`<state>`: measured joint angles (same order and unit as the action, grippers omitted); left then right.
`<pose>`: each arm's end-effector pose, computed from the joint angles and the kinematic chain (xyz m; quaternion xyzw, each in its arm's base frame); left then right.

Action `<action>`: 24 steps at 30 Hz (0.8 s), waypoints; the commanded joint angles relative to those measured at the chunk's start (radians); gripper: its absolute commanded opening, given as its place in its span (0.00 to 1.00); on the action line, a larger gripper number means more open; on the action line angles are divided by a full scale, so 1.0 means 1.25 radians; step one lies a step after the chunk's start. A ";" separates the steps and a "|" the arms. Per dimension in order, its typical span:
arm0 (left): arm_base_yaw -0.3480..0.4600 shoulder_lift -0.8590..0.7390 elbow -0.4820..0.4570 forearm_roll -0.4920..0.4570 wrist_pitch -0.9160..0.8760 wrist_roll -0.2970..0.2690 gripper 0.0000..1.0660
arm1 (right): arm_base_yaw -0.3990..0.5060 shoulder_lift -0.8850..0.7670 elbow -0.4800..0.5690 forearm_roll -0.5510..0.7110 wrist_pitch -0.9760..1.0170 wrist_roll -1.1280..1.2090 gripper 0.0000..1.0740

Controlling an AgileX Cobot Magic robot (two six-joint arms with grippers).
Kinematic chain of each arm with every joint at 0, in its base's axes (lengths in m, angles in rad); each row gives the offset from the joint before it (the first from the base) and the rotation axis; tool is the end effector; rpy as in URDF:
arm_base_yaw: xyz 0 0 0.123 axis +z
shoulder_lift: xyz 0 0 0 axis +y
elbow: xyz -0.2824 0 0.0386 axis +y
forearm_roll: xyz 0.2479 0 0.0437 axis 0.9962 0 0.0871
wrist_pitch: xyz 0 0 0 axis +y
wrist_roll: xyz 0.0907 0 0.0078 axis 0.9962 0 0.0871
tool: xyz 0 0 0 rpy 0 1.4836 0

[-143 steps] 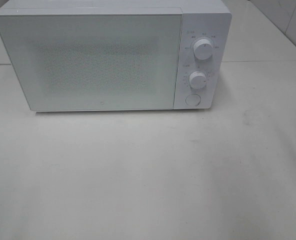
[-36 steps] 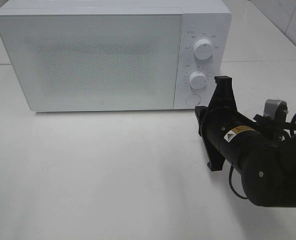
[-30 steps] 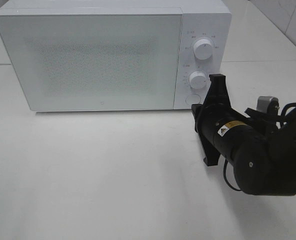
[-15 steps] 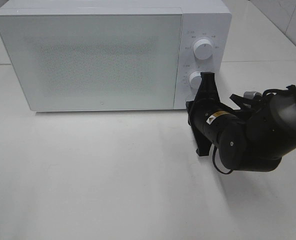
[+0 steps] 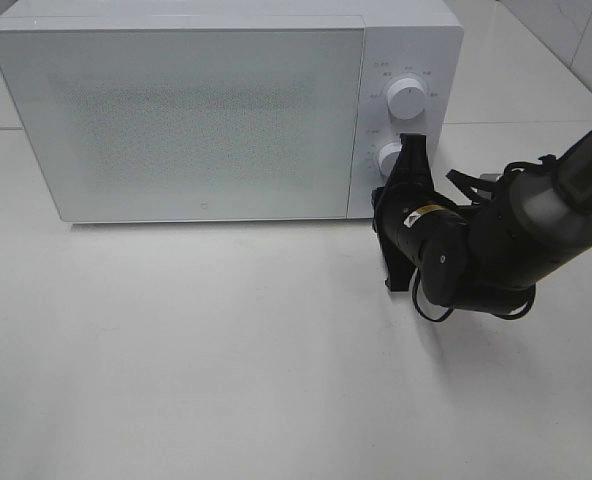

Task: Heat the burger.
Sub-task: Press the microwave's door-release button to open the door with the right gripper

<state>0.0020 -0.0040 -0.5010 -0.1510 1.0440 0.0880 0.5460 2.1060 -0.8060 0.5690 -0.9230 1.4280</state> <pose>-0.0054 -0.0119 0.2795 0.0388 0.8442 -0.0515 0.5321 0.3298 0.1547 0.0889 0.5722 0.5809 0.4355 0.3814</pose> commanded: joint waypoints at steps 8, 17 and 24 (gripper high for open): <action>0.004 -0.017 0.002 0.000 -0.006 0.000 0.95 | -0.009 0.022 -0.018 0.016 0.014 -0.007 0.00; 0.004 -0.017 0.002 0.000 -0.006 0.000 0.95 | -0.010 0.040 -0.042 0.036 0.009 -0.014 0.00; 0.004 -0.017 0.002 0.000 -0.006 0.000 0.95 | -0.018 0.040 -0.055 0.050 -0.011 -0.032 0.00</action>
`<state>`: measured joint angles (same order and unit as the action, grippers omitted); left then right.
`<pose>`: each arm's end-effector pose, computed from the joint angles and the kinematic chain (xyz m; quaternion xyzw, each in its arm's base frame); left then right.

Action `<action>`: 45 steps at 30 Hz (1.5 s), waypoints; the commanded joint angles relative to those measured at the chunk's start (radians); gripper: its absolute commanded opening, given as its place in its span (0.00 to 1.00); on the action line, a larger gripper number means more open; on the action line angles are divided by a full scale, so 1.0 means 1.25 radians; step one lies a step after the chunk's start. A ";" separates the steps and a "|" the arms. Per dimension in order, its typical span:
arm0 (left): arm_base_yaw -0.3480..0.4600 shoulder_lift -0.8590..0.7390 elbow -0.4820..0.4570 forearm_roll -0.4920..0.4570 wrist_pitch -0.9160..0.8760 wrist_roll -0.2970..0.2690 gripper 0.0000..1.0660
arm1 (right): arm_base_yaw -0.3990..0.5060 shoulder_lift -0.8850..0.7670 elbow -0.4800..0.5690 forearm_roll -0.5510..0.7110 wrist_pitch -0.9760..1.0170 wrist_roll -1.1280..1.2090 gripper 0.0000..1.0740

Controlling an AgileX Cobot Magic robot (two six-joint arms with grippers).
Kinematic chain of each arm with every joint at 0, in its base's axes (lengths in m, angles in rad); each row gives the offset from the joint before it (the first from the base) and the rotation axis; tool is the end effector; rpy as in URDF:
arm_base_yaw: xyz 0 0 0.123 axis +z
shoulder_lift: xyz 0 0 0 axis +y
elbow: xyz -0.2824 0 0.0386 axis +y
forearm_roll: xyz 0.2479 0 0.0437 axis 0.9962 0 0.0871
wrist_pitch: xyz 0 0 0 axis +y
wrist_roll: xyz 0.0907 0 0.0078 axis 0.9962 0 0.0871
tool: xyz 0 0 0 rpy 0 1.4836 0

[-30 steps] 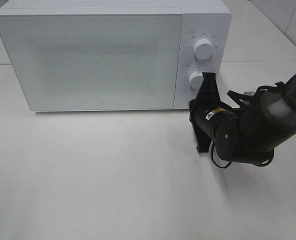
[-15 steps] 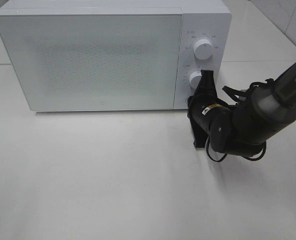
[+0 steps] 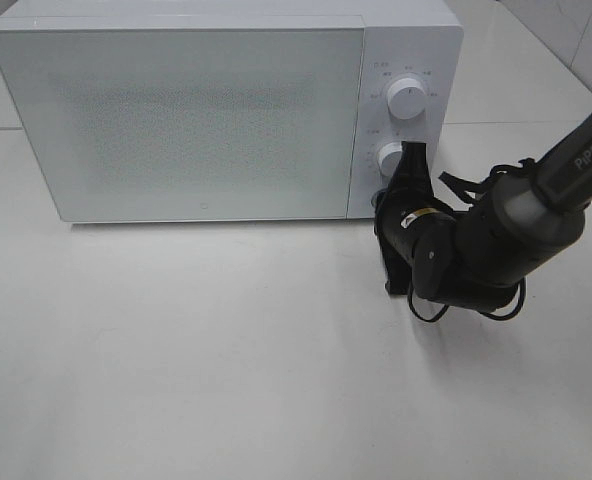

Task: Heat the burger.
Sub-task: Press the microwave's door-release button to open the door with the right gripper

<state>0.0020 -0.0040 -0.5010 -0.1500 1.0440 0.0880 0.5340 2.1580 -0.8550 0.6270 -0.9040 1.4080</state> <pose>-0.0054 -0.0118 0.2795 0.0388 0.8443 -0.0510 0.5321 0.3400 0.1523 0.0764 0.5944 0.5710 0.4151 0.3851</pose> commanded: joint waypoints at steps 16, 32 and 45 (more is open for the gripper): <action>0.004 -0.017 0.002 -0.001 -0.006 0.000 0.95 | -0.026 0.012 -0.134 0.000 -0.166 -0.059 0.00; 0.004 -0.017 0.002 -0.001 -0.006 0.000 0.95 | -0.027 0.017 -0.142 0.000 -0.065 -0.076 0.00; 0.004 -0.017 0.002 -0.001 -0.006 0.000 0.95 | -0.027 -0.034 -0.057 -0.031 0.025 -0.075 0.00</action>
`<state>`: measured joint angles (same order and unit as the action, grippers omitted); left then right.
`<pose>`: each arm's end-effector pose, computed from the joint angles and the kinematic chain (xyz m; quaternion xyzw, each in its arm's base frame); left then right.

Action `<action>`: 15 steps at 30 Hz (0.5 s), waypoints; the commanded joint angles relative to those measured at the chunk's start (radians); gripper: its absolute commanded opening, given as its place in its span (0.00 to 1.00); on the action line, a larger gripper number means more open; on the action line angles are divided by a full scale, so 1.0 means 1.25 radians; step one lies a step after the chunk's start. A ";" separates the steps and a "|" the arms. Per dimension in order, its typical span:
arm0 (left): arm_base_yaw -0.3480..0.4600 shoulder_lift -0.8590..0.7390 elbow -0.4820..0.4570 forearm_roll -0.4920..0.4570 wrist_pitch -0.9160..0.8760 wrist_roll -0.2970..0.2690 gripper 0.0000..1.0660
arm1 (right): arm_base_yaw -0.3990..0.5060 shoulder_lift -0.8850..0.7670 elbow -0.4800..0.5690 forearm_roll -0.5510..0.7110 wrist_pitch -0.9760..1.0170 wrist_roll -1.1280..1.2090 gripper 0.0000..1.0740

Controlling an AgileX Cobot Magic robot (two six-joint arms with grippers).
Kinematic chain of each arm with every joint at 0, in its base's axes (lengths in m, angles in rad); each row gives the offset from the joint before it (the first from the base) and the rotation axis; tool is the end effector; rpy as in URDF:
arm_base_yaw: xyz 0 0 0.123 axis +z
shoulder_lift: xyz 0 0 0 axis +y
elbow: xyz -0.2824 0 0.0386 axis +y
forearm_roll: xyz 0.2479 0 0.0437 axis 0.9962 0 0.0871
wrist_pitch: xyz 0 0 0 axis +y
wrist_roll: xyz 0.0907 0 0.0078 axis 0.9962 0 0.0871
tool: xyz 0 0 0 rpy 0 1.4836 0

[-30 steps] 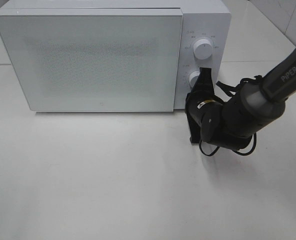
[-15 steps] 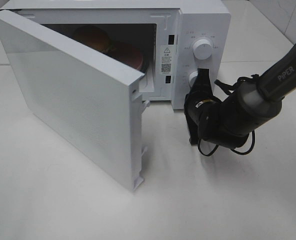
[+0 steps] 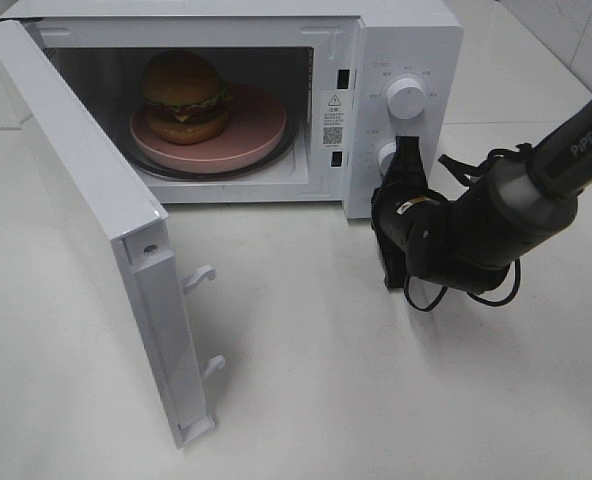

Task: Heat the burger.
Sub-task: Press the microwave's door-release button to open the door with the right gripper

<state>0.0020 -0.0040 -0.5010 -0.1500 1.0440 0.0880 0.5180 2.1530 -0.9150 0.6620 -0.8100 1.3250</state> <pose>-0.0054 -0.0118 0.2795 0.0388 0.8443 -0.0510 0.5321 0.3527 0.1544 0.0814 0.5965 0.5852 0.3965 0.3801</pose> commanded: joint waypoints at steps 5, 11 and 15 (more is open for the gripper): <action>0.004 -0.017 0.002 -0.001 -0.006 0.000 0.95 | -0.014 -0.042 0.006 -0.062 0.015 -0.010 0.00; 0.004 -0.017 0.002 -0.001 -0.006 0.000 0.95 | -0.013 -0.064 0.047 -0.060 0.039 -0.011 0.00; 0.004 -0.017 0.002 -0.001 -0.006 0.000 0.95 | -0.013 -0.087 0.085 -0.060 0.057 -0.017 0.00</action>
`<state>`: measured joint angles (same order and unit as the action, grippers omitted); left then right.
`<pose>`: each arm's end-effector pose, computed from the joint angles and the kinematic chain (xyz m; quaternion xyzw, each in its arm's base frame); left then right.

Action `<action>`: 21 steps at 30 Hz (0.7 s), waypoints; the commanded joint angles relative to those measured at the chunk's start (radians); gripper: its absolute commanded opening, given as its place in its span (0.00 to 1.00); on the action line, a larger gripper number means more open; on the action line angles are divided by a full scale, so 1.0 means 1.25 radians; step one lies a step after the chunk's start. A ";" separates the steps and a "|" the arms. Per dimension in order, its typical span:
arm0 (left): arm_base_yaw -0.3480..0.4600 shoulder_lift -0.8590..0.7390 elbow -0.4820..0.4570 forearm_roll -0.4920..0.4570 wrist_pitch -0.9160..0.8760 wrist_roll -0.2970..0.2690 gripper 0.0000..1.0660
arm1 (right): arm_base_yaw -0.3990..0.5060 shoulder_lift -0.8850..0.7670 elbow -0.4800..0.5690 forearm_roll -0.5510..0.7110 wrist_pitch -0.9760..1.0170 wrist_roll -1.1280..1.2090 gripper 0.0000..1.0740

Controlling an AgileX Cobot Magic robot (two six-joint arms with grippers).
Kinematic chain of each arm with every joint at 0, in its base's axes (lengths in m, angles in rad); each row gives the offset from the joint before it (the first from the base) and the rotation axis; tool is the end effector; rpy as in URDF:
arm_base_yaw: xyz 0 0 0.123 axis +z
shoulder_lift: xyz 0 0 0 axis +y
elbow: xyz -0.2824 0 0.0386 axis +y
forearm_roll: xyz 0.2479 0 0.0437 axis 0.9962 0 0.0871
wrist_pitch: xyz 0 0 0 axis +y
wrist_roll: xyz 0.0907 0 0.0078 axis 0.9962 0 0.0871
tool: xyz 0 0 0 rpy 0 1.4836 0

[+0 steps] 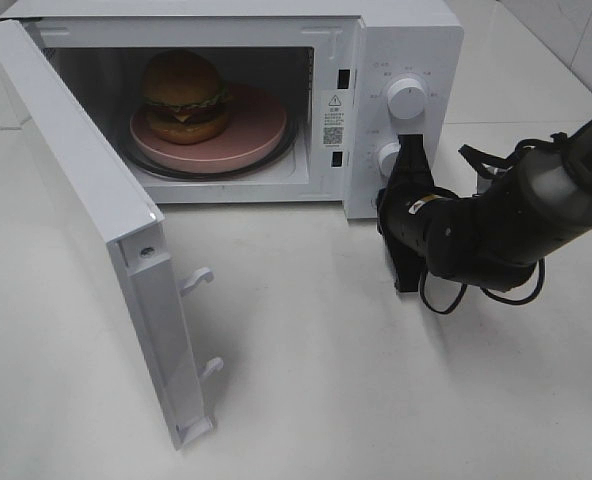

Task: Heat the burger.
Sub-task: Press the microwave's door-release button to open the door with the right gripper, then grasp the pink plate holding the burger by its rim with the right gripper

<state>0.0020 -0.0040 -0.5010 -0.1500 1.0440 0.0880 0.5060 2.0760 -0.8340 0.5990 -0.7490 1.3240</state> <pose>-0.0054 -0.0118 0.2795 0.0388 0.8443 -0.0510 0.5321 0.3367 0.1467 0.0905 0.5843 0.6164 0.3868 0.3593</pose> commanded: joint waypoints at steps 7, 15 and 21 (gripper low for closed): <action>0.004 -0.017 0.002 -0.001 -0.006 0.000 0.95 | -0.002 -0.093 0.090 -0.017 0.026 -0.038 0.01; 0.004 -0.017 0.002 -0.001 -0.006 0.000 0.95 | -0.002 -0.204 0.164 -0.042 0.105 -0.092 0.02; 0.004 -0.017 0.002 -0.001 -0.006 0.000 0.95 | -0.002 -0.296 0.196 -0.093 0.225 -0.164 0.03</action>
<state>0.0020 -0.0040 -0.5010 -0.1500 1.0440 0.0880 0.5060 1.7420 -0.5970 0.5120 -0.5200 1.1650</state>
